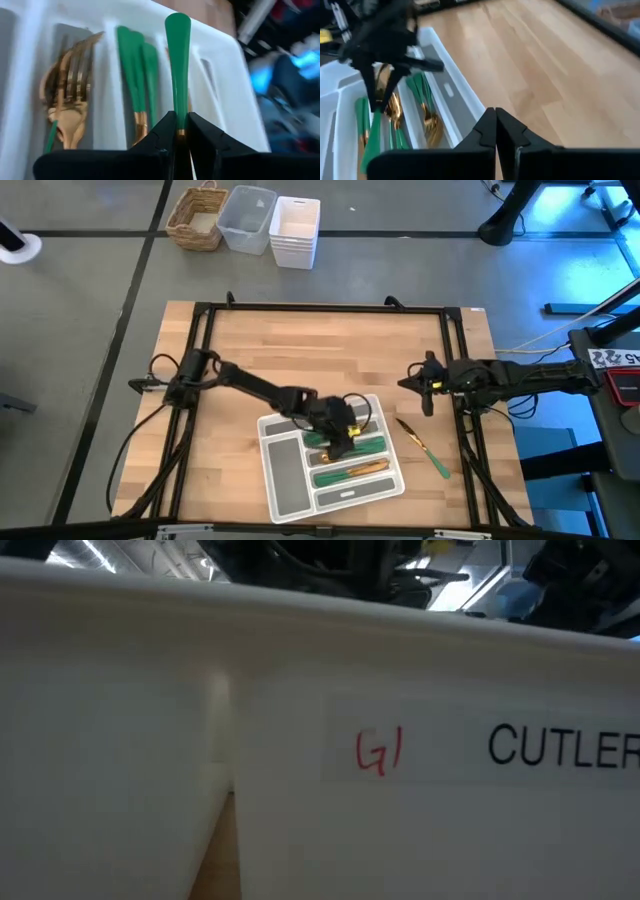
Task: Sort silverware
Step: Put the green knife into the white silverware tray, then move the green spoon from the right to the top of the table
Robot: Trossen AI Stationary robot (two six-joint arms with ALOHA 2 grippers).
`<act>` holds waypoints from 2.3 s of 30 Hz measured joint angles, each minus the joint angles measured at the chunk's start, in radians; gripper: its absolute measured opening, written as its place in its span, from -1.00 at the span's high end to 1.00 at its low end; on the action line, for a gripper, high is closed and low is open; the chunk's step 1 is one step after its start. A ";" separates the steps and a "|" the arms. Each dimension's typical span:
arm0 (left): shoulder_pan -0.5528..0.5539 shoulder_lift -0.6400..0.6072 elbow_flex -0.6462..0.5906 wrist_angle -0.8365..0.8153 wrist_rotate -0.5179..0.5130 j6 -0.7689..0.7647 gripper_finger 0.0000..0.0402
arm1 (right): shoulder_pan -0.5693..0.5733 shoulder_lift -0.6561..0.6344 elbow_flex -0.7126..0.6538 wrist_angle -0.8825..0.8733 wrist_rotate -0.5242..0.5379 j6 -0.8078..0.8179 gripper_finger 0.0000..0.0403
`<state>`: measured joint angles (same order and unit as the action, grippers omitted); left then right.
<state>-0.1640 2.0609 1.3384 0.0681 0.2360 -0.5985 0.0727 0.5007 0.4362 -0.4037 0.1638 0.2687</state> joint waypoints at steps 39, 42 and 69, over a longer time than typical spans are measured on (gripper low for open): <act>-0.253 0.124 0.003 0.263 -0.456 -0.025 0.61 | 0.000 0.001 -0.001 -0.065 -0.086 0.234 1.00; -0.251 0.124 0.003 0.261 -0.456 -0.017 0.55 | 0.000 0.001 -0.001 -0.065 -0.133 0.296 1.00; 0.175 -0.190 -0.003 -0.285 -0.111 0.424 0.51 | 0.074 0.254 -0.002 -0.325 -0.308 0.790 1.00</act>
<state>0.0113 1.8706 1.3358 -0.2166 0.1246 -0.1747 0.1469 0.7550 0.4343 -0.7282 -0.1439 1.0583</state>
